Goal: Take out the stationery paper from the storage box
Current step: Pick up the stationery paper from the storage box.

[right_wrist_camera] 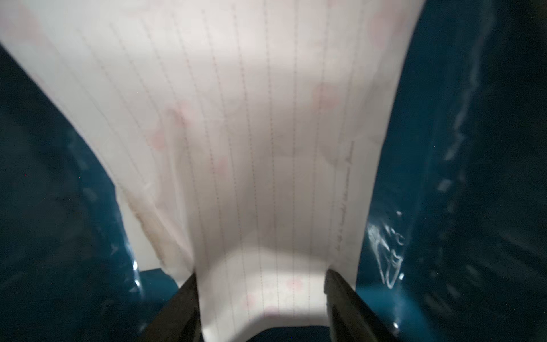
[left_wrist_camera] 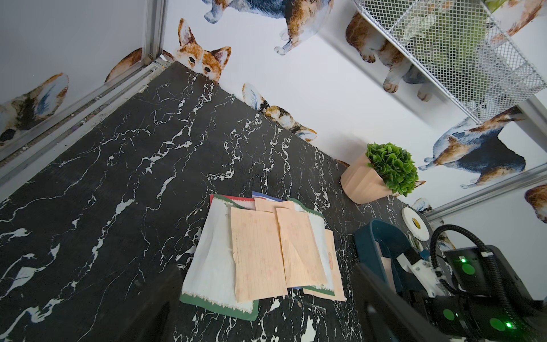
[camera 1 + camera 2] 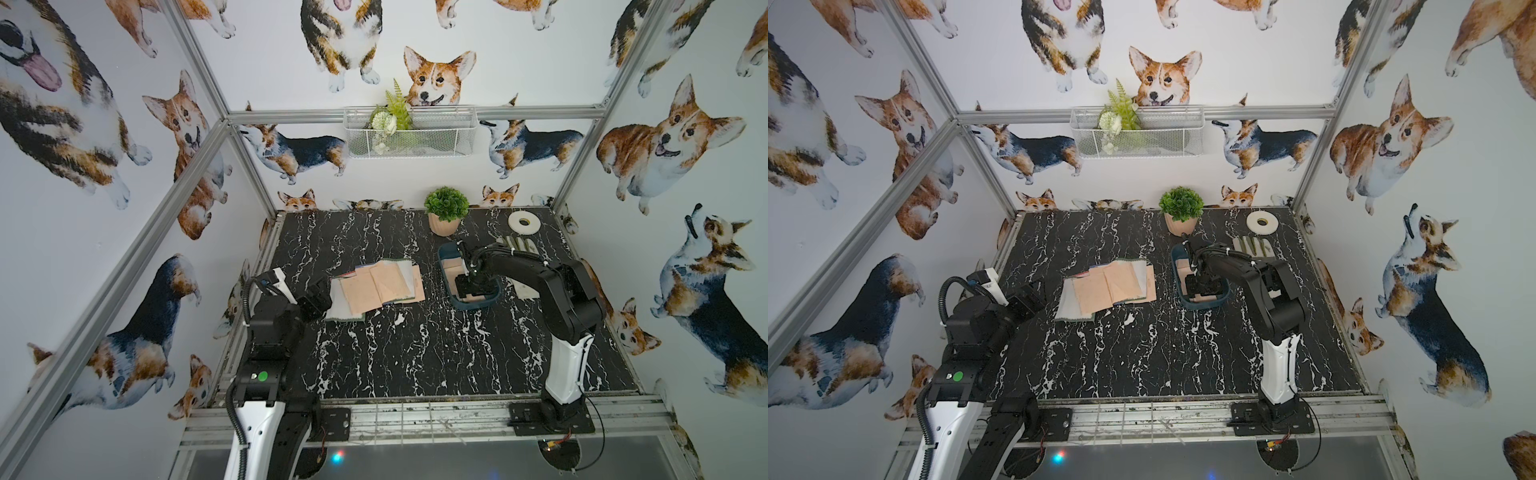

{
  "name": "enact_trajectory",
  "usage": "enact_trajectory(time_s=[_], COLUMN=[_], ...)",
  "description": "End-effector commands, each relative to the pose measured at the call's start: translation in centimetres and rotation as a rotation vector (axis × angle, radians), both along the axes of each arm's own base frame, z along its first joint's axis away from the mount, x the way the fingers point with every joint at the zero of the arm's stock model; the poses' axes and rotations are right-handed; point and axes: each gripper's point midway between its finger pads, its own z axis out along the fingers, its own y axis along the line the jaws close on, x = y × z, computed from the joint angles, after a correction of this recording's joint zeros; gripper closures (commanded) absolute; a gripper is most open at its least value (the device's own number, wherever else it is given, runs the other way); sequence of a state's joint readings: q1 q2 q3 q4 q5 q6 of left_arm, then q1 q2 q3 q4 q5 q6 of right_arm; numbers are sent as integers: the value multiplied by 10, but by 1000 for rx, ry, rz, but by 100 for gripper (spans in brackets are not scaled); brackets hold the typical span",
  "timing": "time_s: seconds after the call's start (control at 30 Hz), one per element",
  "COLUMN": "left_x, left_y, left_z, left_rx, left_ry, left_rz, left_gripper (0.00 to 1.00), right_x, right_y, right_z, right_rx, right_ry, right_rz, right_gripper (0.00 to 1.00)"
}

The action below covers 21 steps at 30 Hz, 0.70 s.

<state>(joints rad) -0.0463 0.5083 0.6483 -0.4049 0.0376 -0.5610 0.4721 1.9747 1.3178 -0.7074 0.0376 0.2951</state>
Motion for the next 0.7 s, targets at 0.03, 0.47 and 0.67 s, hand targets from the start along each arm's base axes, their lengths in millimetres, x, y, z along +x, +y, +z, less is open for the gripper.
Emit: enact_trajectory(time_s=[0.03,0.47,0.67], left_x=[0,7,18], left_y=[0,-9,-32], left_z=[-1,-4,-5], left_rx=[8,-43,-113], left_ry=[1,5,13], left_rz=[-2,-37,-156], left_gripper=[7,7,7], right_x=[-12,5,5], right_y=[5,4,5], right_z=[-16,71,112], right_rx=[30,63,97], right_ry=[59,-122,-190], right_rz=[-1,-4,-2], right_gripper=[60,100,100])
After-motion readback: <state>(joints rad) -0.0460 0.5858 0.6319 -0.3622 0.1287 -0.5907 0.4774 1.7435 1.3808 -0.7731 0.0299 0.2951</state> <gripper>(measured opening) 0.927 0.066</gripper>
